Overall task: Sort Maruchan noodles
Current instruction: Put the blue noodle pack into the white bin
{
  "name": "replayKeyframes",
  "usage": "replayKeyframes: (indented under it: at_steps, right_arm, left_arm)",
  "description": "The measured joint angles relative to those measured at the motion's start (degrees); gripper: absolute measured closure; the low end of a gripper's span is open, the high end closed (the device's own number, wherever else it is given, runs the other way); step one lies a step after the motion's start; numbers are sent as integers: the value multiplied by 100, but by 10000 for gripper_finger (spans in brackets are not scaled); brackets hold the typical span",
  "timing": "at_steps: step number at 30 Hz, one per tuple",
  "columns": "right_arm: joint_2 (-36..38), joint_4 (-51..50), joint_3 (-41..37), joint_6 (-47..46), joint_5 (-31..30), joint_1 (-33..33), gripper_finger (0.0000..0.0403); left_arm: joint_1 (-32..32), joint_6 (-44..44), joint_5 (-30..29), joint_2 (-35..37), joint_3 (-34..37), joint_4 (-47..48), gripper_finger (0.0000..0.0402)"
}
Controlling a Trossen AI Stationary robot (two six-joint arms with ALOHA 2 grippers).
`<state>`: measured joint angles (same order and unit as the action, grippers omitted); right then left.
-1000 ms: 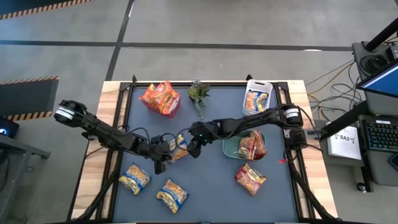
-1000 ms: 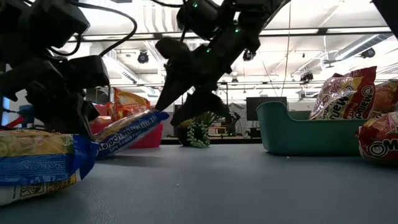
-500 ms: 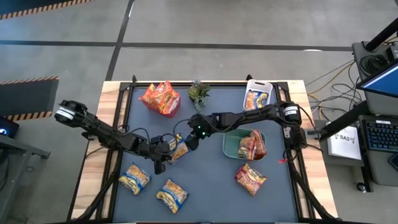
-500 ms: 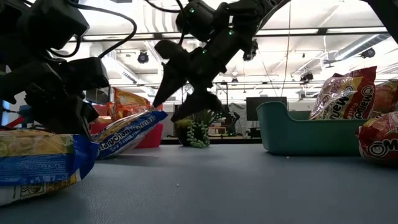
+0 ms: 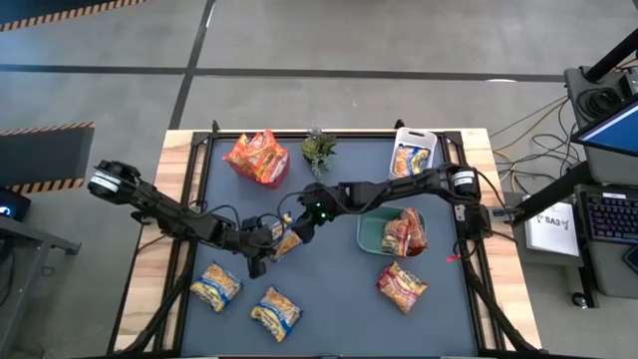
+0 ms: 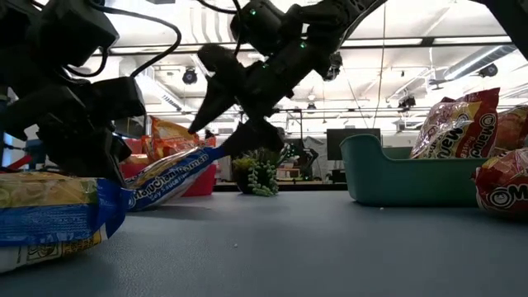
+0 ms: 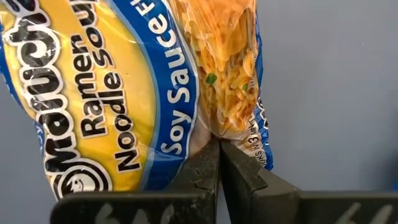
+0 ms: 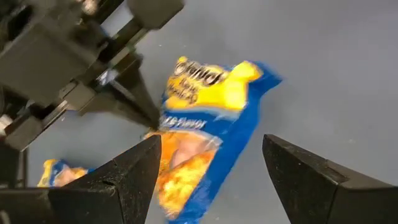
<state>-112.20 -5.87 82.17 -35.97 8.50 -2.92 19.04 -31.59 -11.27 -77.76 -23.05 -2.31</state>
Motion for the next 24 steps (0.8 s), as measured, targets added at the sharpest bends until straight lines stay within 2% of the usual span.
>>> replayKeyframes:
  at_steps: [17,24]
  right_arm:
    - [-323,640,-7,-65,204,79,140]
    - [-451,742,-18,-76,204,77,140]
  left_arm:
    - [-1,15,-70,-2,37,-118,402]
    - [-1,-13,-318,-4,39,-133,402]
